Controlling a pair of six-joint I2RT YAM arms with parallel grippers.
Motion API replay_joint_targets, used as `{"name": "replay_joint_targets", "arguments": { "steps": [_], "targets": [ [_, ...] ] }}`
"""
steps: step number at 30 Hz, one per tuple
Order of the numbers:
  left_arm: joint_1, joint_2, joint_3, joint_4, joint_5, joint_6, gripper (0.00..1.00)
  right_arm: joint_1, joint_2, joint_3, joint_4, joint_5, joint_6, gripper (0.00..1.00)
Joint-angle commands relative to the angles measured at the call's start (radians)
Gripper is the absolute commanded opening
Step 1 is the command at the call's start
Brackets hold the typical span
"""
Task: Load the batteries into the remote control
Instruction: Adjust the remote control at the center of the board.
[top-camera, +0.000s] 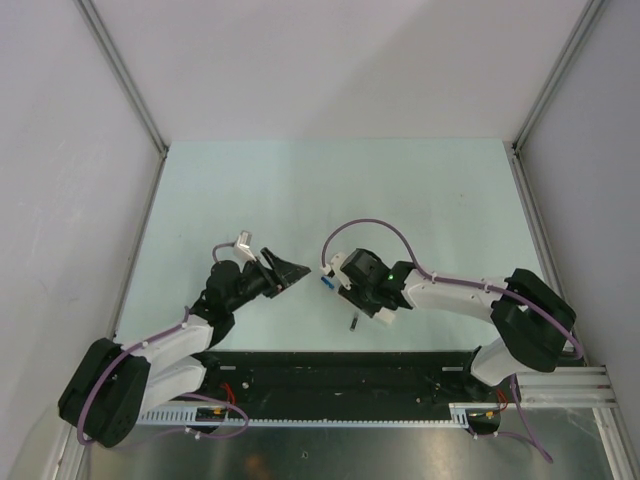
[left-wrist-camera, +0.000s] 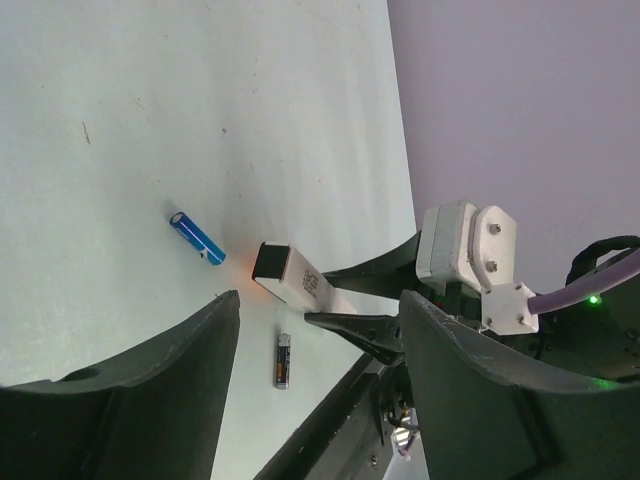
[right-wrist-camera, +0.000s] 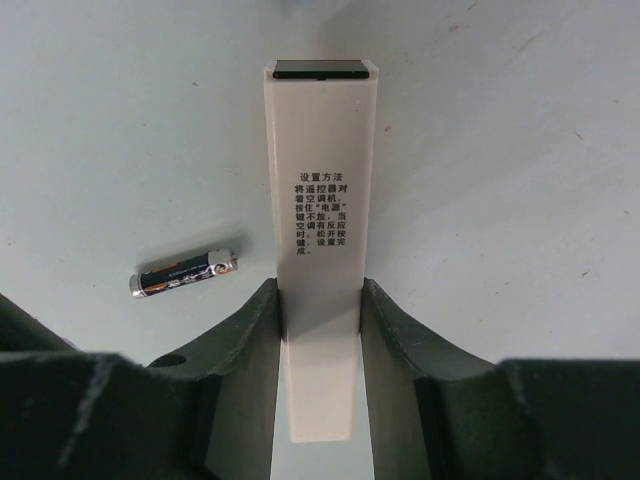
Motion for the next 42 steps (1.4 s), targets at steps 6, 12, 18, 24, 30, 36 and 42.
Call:
{"name": "replay_joint_targets", "arguments": {
  "steps": [6, 12, 18, 24, 30, 36, 42],
  "targets": [
    [0.005, -0.007, 0.032, -0.005, 0.017, 0.031, 0.70, -0.004, 0.007, 0.016, 0.002, 0.045, 0.030, 0.43],
    [0.005, -0.007, 0.035, -0.006, 0.023, 0.034, 0.70, -0.027, 0.023, 0.030, -0.020, 0.042, 0.052, 0.61],
    [0.005, -0.008, 0.036, -0.008, 0.023, 0.035, 0.70, -0.035, 0.001, 0.040, -0.017, 0.045, 0.058, 0.64],
    [0.005, -0.010, 0.036, -0.009, 0.023, 0.034, 0.70, -0.032, -0.017, 0.045, -0.020, 0.031, 0.061, 0.66],
    [0.005, -0.011, 0.029, -0.009, 0.023, 0.032, 0.70, -0.018, -0.022, 0.048, -0.017, 0.022, 0.072, 0.62],
    [0.005, -0.010, 0.029, -0.009, 0.025, 0.032, 0.70, 0.010, -0.020, 0.060, -0.021, 0.036, 0.084, 0.59],
    [0.005, -0.011, 0.030, -0.009, 0.026, 0.032, 0.70, 0.022, -0.023, 0.079, -0.041, 0.053, 0.095, 0.54]
  ]
}}
